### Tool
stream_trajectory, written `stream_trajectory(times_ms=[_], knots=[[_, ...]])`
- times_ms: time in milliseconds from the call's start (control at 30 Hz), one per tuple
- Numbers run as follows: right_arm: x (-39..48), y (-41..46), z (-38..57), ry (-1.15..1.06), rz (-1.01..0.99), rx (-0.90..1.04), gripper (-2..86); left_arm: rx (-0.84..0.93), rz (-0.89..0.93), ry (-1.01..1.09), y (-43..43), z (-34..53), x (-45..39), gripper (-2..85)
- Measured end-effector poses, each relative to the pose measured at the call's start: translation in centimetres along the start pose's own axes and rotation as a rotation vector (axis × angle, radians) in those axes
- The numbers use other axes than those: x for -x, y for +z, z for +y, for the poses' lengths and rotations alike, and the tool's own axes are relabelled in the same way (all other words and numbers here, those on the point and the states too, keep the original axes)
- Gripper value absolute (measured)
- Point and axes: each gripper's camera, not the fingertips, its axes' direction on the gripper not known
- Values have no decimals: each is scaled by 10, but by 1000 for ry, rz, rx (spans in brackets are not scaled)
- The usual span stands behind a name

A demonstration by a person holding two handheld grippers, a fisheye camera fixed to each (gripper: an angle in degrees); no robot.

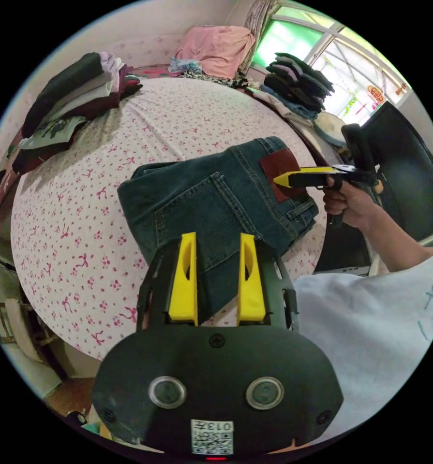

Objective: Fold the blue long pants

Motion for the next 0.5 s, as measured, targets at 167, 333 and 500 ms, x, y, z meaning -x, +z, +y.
stream_trajectory(times_ms=[167,333,500], knots=[[20,-35,19,17,100,-75,27,-48,-25,-8,-4,-8,8,129],[0,-7,30,84,207,12,29,57,-32,11,28,-18,22,121],[-6,-13,42,140,219,63,26,30,-67,54,18,-22,23,120]])
